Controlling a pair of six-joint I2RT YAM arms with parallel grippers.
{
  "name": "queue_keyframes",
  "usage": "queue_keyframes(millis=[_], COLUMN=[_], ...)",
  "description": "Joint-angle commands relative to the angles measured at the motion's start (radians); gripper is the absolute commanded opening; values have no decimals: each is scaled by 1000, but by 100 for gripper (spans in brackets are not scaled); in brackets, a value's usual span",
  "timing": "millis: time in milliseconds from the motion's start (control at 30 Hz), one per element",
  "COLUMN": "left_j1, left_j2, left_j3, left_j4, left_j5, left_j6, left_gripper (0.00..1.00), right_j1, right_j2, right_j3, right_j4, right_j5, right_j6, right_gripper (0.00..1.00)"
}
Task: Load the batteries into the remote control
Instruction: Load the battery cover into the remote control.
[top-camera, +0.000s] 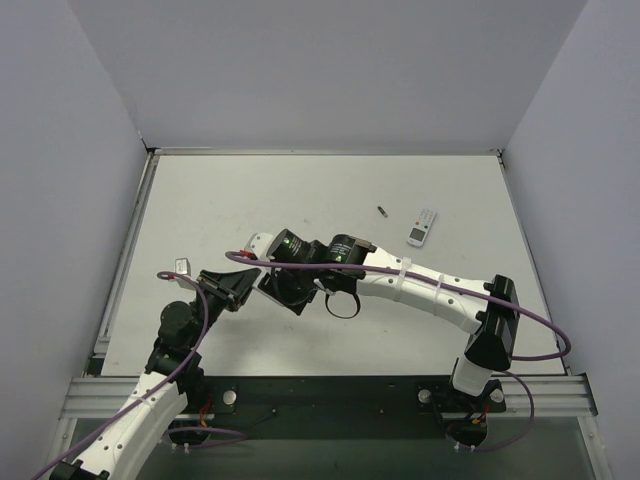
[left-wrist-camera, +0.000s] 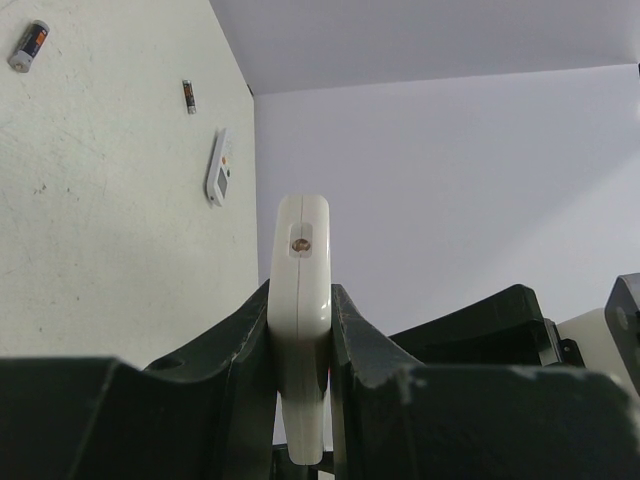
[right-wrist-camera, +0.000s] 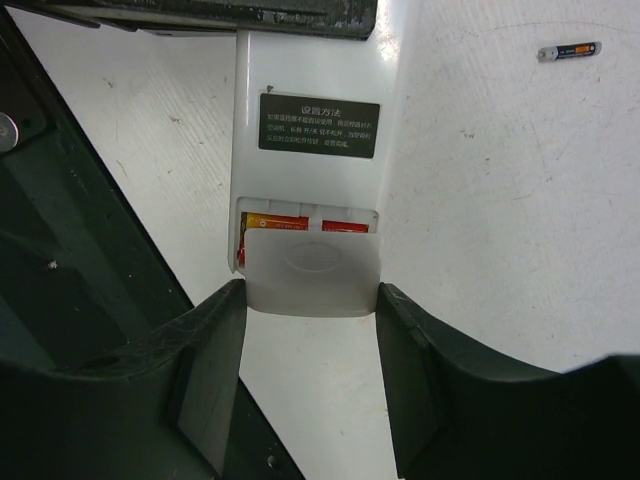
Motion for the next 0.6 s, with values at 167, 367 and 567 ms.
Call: queue_keyframes(millis=[167, 367, 567], left_j1=[-4, -12, -18], left_j2=[-6, -3, -4], left_j3=[-170, -171, -173], left_j4=[60, 69, 79], left_j5=[9, 6, 6], left_j6=[-24, -40, -60], left_gripper=[0, 0, 0], right_j1=[11, 10, 10], right_j2=[13, 20, 26], right_j3=[47, 57, 67], right_j4=[-39, -41, -41], right_j5=[7, -8, -10], right_j6=[4, 2, 2], right_gripper=[48, 49, 50])
